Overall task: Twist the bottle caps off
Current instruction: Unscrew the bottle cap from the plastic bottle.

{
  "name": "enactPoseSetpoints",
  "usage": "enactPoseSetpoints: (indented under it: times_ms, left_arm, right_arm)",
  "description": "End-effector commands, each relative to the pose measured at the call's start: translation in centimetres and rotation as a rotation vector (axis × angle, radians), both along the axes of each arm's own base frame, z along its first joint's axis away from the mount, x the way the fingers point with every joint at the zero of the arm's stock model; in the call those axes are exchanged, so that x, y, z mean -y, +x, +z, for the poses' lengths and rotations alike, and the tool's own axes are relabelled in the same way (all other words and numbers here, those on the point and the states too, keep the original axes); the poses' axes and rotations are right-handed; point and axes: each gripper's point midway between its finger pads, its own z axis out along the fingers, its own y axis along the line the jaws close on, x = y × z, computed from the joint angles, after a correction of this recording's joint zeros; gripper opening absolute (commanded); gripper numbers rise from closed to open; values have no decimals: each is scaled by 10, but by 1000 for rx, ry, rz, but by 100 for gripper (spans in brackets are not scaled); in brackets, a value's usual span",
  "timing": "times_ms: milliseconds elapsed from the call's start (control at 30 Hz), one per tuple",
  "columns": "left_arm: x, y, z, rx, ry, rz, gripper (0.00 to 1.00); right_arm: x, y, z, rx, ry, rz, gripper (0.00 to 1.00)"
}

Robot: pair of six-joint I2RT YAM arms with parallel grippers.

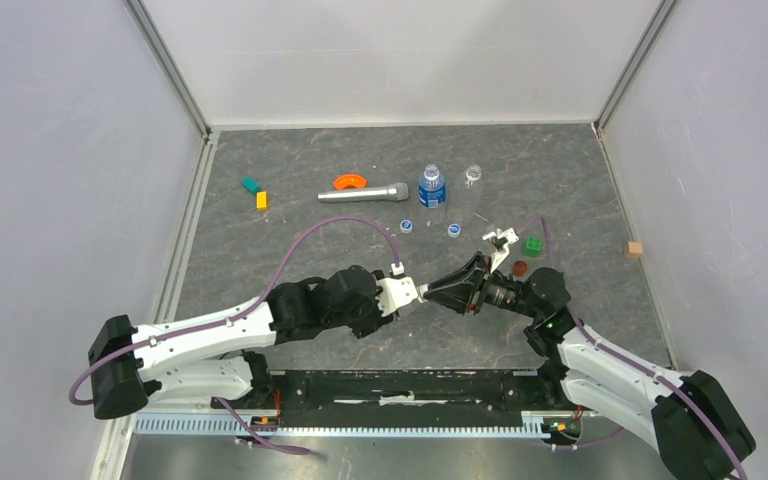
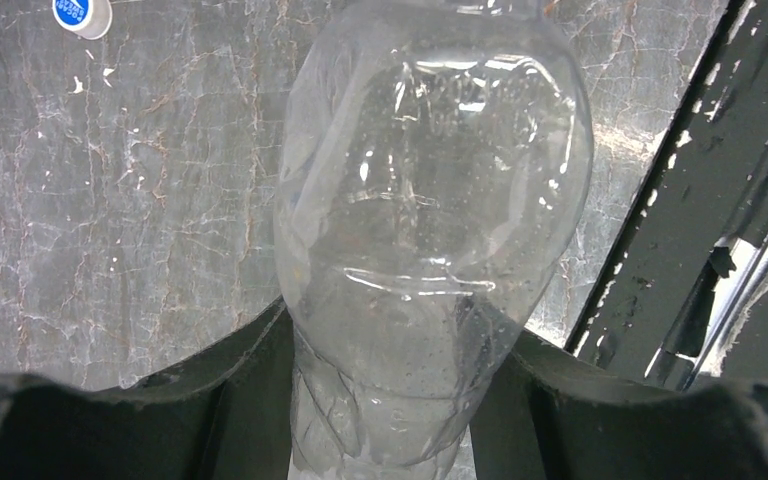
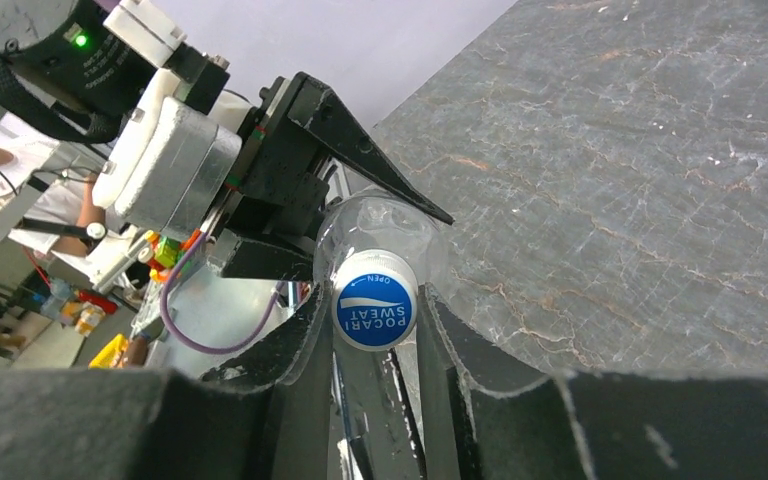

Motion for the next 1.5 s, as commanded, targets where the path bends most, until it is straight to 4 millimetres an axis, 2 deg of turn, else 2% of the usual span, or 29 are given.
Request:
enactPoseSetpoints:
  times_ms: [0,233,467,700,733,800,933,1000,1100,1267,1467]
  left_arm:
    - [20,-8,32,-21,-128,-37,25]
    - [35,-44,42,-132,-210,-221,26]
    - [36,-68,54,-235,-275,-323,26]
    - [32,-73,77,-286,-389,-359,27]
    - [32,-72,79,-283,-393,-358,27]
    - [30,-59,78,-247,-388,-295,25]
    - [20,-23,71,-107,-373,-118,25]
    - [13,-11,69,-56,-355,-63,25]
    - [3,3,58,-1,-303,-2,25]
    - [-11,25,45,48,-216,138,23]
    - [-9,27,40,81,-147,125,21]
  right_arm:
    - [-2,-23,13,188,4,119,17]
    - [-1,-54,33,604,11,274,14]
    - [-8,-60,23,803,-85,407,13]
    - [-8,-46,12,897,-206,407,17]
    - [-8,-46,12,903,-206,407,18]
    - [-8,-44,12,899,-211,388,32]
    - [-7,-35,25,821,-178,272,53]
    - [-3,-21,28,749,-182,145,63]
    - [7,-4,29,598,-158,-27,69]
    - [10,-16,32,449,-50,-34,69]
    - [14,8,43,202,14,-177,68]
